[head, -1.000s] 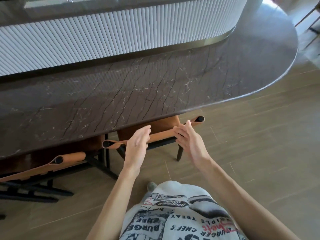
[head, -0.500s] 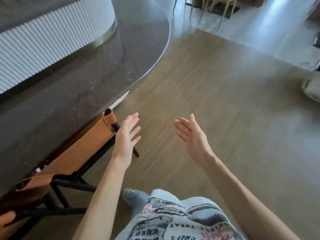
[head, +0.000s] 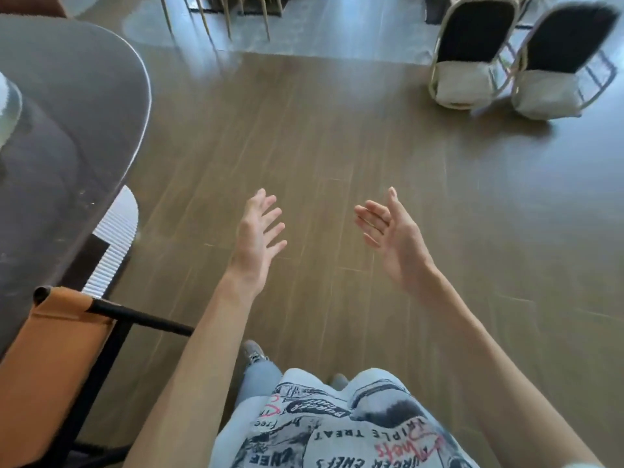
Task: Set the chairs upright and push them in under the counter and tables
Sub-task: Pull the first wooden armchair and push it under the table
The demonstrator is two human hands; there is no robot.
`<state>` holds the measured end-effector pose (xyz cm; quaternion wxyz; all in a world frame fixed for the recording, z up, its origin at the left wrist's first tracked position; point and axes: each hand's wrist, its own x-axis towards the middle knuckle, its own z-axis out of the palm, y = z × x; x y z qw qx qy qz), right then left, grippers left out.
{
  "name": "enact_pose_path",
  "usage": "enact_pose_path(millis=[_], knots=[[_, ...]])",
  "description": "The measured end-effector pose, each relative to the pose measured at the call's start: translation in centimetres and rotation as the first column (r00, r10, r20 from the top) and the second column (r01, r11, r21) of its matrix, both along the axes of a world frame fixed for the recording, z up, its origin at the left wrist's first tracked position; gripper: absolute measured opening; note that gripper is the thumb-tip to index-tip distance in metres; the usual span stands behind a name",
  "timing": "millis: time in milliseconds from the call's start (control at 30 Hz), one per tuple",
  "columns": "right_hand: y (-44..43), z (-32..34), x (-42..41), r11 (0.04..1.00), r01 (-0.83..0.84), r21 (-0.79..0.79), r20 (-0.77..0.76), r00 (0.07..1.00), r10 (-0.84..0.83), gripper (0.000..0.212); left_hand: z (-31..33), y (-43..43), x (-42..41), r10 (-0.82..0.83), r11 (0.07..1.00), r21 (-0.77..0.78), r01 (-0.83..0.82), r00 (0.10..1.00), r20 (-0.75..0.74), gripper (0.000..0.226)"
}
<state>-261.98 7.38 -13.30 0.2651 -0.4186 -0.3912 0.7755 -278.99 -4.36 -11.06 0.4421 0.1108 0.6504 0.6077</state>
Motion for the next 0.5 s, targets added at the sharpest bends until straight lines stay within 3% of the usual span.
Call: enact_pose_path(millis=[167,300,500], knots=[[2.9,-0.2,3.9,0.993,0.12,0.01,-0.025,0.992,-0.12,0.07,0.0,5.3,2.4,-0.073,0.997,-0.024,0.071,0.993,-0.096,0.057],[5.6,-0.3,5.4,0.982,0.19,0.018,-0.044,0.981,-0.189,0.085,-0.2,10.3,2.9,-0.15,0.989,-0.009,0.15,0.986,-0.071,0.056],[11.9,-0.4,5.2,0.968,0.251,0.034,-0.041,0.968,-0.249,0.078,-0.3,18.6,3.1,-0.261,0.965,0.026,0.262,0.964,-0.052,0.054]])
